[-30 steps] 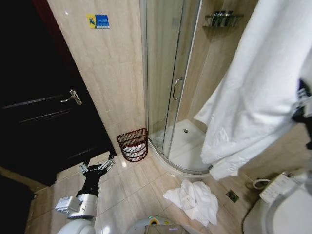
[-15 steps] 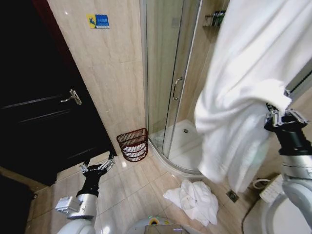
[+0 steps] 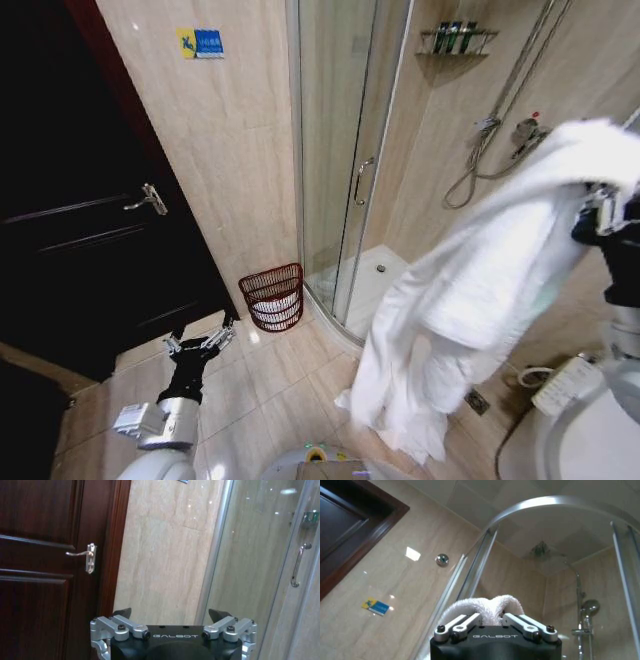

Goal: Discard the used towel into the hamper.

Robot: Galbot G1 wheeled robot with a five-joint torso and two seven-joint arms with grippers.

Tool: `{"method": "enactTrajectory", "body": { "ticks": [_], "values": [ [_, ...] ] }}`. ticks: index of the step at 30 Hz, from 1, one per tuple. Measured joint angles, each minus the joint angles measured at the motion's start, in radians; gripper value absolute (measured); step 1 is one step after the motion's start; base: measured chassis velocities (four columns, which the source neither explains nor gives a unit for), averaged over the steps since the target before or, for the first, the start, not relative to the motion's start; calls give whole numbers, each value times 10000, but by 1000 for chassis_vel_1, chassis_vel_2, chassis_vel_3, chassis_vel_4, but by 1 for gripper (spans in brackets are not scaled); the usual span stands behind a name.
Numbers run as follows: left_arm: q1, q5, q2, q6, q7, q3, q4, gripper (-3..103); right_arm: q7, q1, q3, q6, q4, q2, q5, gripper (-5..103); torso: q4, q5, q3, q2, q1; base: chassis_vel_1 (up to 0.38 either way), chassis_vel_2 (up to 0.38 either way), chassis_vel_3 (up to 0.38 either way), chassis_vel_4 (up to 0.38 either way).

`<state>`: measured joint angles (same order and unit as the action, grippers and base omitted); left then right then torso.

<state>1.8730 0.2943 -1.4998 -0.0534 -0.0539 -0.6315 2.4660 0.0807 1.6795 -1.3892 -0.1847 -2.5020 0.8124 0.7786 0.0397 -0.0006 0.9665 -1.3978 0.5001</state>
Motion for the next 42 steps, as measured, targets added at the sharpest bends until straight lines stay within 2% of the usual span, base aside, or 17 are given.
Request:
{"method": "enactTrajectory", "body": {
  "ticks": [2, 5, 7, 8, 11, 16, 24, 29, 35, 42],
  "values": [
    [0, 0, -1, 0, 0, 0, 0, 100, 35, -102, 19, 97, 27, -227, 276, 5, 0, 10, 1, 0, 1, 0, 0, 0, 0],
    [0, 0, -1, 0, 0, 1, 0, 100, 36, -256, 98, 188, 39, -484, 701, 5, -2, 4, 0, 0, 0, 0, 0, 0, 0],
    [0, 0, 0, 0, 0, 0, 0, 100, -55, -507, 203, 294, 208, -891, 1537, 5, 0, 5, 0, 0, 0, 0, 0, 0, 0],
    [0, 0, 0, 0, 0, 0, 0, 100, -55, -507, 203, 294, 208, -891, 1537, 5, 0, 5, 0, 0, 0, 0, 0, 0, 0],
    [0, 0, 0, 0, 0, 0, 1, 100, -56, -839, 259, 575, 449, -1481, 2776, 5, 0, 6, 1, 1, 1, 0, 0, 0, 0],
    [0, 0, 0, 0, 0, 0, 0, 100, -59, -1091, 296, 818, 522, -1893, 3376, 5, 0, 8, 1, 1, 1, 0, 0, 0, 0],
    [0, 0, 0, 0, 0, 0, 0, 100, -711, -1378, 304, 975, 625, -2759, 4443, 5, 0, 5, 1, 1, 1, 0, 0, 0, 0],
    [0, 0, 0, 0, 0, 0, 0, 100, -766, -1387, 242, 960, 619, -2725, 4469, 5, 0, 6, 1, 1, 1, 0, 0, 0, 0],
    [0, -1, 0, 0, 0, 0, 0, 100, 100, -1300, 193, 1054, 386, -2199, 3536, 5, -2, 7, 1, 0, 1, 0, 0, 0, 0],
    [0, 0, 0, 0, 0, 0, 0, 100, 523, -1255, 173, 1056, 329, -2077, 3122, 5, -1, 6, 1, 0, 1, 0, 0, 0, 0]
  ]
}}
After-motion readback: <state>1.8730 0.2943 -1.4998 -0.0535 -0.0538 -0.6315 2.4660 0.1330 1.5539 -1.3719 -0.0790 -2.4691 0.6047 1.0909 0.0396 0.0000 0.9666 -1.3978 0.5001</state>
